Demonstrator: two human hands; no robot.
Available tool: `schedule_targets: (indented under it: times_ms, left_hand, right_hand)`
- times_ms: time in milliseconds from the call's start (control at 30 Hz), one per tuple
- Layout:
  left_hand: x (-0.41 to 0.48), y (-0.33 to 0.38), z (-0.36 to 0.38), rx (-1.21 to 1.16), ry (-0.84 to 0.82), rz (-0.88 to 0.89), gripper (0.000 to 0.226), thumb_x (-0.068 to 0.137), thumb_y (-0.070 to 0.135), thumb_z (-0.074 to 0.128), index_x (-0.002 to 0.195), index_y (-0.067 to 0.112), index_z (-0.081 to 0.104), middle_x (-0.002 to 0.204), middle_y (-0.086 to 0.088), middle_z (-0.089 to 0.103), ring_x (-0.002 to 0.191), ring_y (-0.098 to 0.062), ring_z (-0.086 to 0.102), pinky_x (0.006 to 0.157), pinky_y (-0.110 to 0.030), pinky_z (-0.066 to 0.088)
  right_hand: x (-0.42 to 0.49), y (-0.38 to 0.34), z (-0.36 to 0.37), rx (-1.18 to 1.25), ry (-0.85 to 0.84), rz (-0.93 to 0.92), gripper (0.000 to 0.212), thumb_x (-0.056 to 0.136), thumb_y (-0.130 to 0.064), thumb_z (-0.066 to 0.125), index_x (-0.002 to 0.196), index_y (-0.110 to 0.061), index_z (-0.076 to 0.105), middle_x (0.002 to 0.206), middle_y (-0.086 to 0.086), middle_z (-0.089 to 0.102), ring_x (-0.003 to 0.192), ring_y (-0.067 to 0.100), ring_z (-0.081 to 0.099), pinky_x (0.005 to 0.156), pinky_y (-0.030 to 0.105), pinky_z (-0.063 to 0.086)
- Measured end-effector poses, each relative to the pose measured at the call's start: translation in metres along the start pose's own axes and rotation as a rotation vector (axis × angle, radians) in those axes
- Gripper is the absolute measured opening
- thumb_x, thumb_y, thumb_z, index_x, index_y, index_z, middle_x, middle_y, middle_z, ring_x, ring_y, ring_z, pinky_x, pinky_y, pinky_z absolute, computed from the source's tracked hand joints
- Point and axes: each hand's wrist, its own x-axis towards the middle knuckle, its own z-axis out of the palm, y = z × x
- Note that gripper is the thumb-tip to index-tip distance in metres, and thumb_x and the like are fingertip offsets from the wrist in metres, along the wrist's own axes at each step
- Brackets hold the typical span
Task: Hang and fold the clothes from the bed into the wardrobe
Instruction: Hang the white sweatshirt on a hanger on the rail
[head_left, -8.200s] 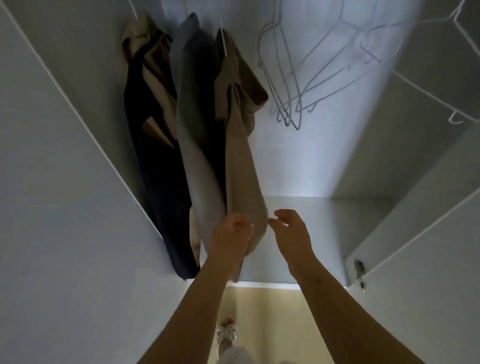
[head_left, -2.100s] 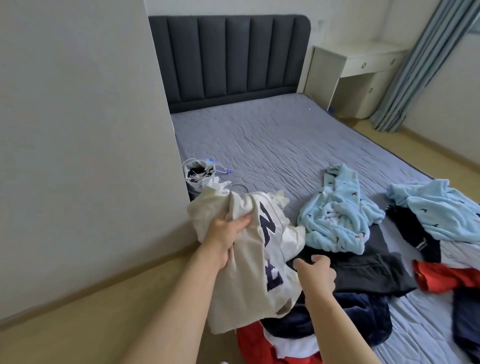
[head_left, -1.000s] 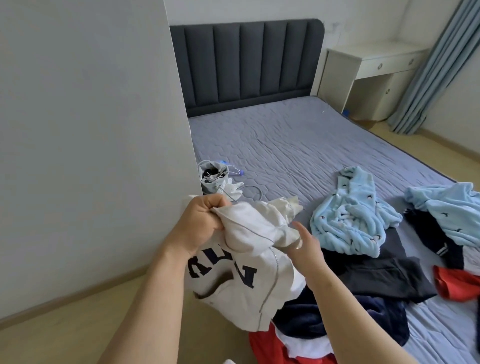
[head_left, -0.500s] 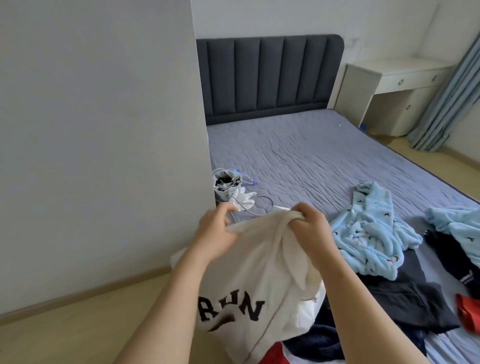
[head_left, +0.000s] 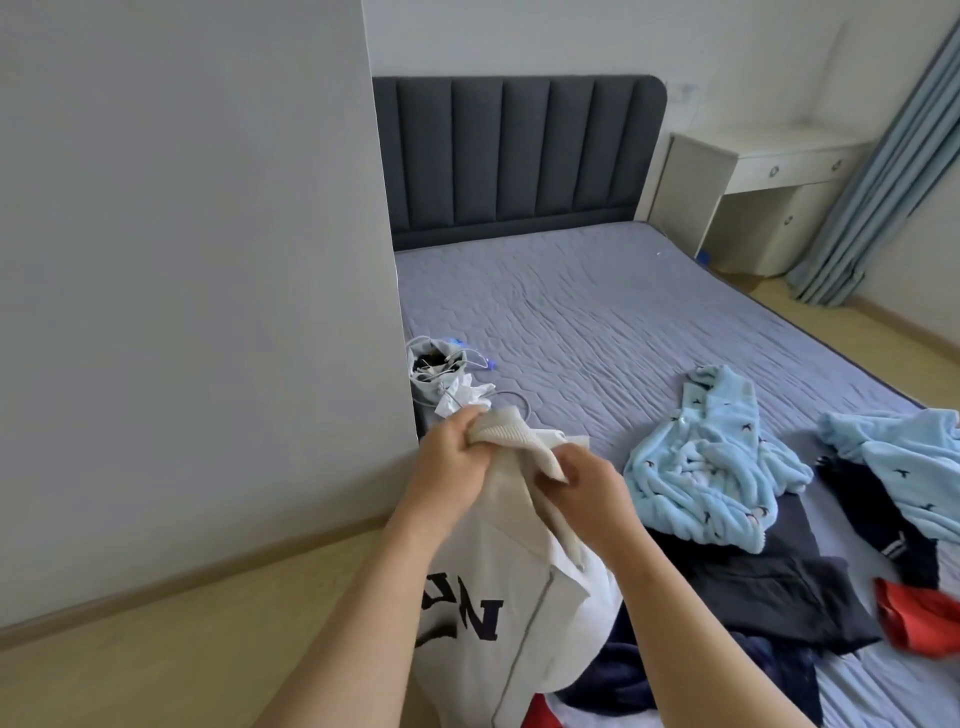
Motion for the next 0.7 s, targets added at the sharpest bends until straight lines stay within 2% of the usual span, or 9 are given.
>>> schedule_targets:
  times_ms: [100, 167, 233, 267, 367, 433, 533, 600, 700]
  left_hand:
    - [-0.004, 0.023, -0.012, -0.257, 0.125, -0.065, 0.015, 0.064, 0.019, 0.053, 0.060, 0.023, 0.067, 0.058, 0.010, 0.061, 0.058, -0.008, 0.053, 0.057, -0.022, 0.043]
    - [-0.010, 0.039, -0.024, -0.394, 0.072, -0.055, 0.022, 0.064, 0.015, 0.053, 0.056, 0.025, 0.070, 0.055, 0.009, 0.064, 0.052, -0.003, 0.057, 0.052, -0.015, 0.044]
    - [-0.016, 0.049, -0.036, -0.465, 0.036, -0.033, 0.024, 0.061, 0.008, 0.052, 0.055, 0.022, 0.071, 0.054, 0.005, 0.065, 0.052, -0.005, 0.060, 0.050, -0.013, 0.045]
    - [-0.020, 0.051, -0.043, -0.467, 0.046, -0.032, 0.022, 0.060, 0.007, 0.053, 0.056, 0.019, 0.071, 0.057, 0.002, 0.066, 0.055, -0.009, 0.061, 0.053, -0.016, 0.046]
    - [-0.035, 0.048, -0.064, -0.427, 0.195, -0.078, 0.011, 0.058, 0.008, 0.056, 0.061, 0.012, 0.066, 0.063, -0.008, 0.061, 0.063, -0.019, 0.056, 0.059, -0.025, 0.044]
    - [-0.048, 0.044, -0.080, -0.366, 0.333, -0.106, 0.006, 0.057, 0.009, 0.059, 0.057, 0.014, 0.062, 0.057, -0.001, 0.057, 0.060, -0.016, 0.052, 0.056, -0.023, 0.041]
    - [-0.072, 0.032, -0.108, -0.199, 0.526, -0.164, 0.016, 0.058, 0.008, 0.071, 0.052, 0.020, 0.062, 0.053, 0.005, 0.055, 0.056, -0.010, 0.051, 0.055, -0.021, 0.040]
    - [-0.095, 0.022, -0.129, -0.152, 0.652, -0.212, 0.018, 0.058, 0.007, 0.077, 0.055, 0.020, 0.064, 0.054, 0.007, 0.059, 0.055, -0.008, 0.055, 0.054, -0.021, 0.043]
    - [-0.135, 0.017, -0.161, -0.079, 0.799, -0.243, 0.013, 0.050, 0.012, 0.068, 0.053, 0.015, 0.056, 0.050, 0.007, 0.049, 0.051, -0.007, 0.046, 0.048, -0.017, 0.037]
  right_hand:
    - [-0.003, 0.025, 0.005, -0.068, -0.026, 0.168, 0.016, 0.090, -0.025, 0.051, 0.102, -0.020, 0.061, 0.106, 0.005, 0.062, 0.103, 0.024, 0.057, 0.081, 0.029, 0.045]
    - [-0.006, 0.030, 0.012, -0.095, -0.077, 0.205, 0.043, 0.089, -0.031, 0.052, 0.131, -0.037, 0.043, 0.133, 0.000, 0.046, 0.120, 0.026, 0.044, 0.098, 0.038, 0.038]
    - [-0.007, 0.023, 0.021, -0.186, -0.098, 0.168, 0.060, 0.083, -0.044, 0.058, 0.135, -0.051, 0.029, 0.141, -0.011, 0.031, 0.127, 0.026, 0.031, 0.105, 0.043, 0.028]
    - [-0.005, 0.019, 0.027, -0.210, -0.110, 0.121, 0.055, 0.082, -0.046, 0.059, 0.130, -0.053, 0.034, 0.140, -0.014, 0.031, 0.128, 0.025, 0.030, 0.106, 0.043, 0.026]
    - [-0.004, 0.004, 0.049, -0.065, -0.259, 0.032, 0.011, 0.089, -0.028, 0.052, 0.094, -0.033, 0.061, 0.106, -0.013, 0.061, 0.107, 0.020, 0.052, 0.090, 0.034, 0.040]
    - [-0.011, -0.006, 0.062, 0.135, -0.319, 0.075, 0.017, 0.093, -0.025, 0.046, 0.086, -0.023, 0.062, 0.085, -0.010, 0.064, 0.090, 0.017, 0.058, 0.075, 0.026, 0.042]
    - [-0.021, -0.025, 0.087, 0.366, -0.366, 0.129, 0.021, 0.093, -0.027, 0.047, 0.081, -0.023, 0.063, 0.079, -0.010, 0.063, 0.079, 0.011, 0.056, 0.072, 0.023, 0.044]
    - [-0.030, -0.046, 0.106, 0.470, -0.431, 0.097, 0.021, 0.093, -0.027, 0.048, 0.076, -0.020, 0.060, 0.069, -0.006, 0.058, 0.068, 0.013, 0.053, 0.065, 0.026, 0.045]
    - [-0.052, -0.082, 0.133, 0.468, -0.551, -0.050, 0.022, 0.089, -0.017, 0.053, 0.067, -0.021, 0.052, 0.052, -0.016, 0.047, 0.052, 0.004, 0.042, 0.049, 0.013, 0.038]
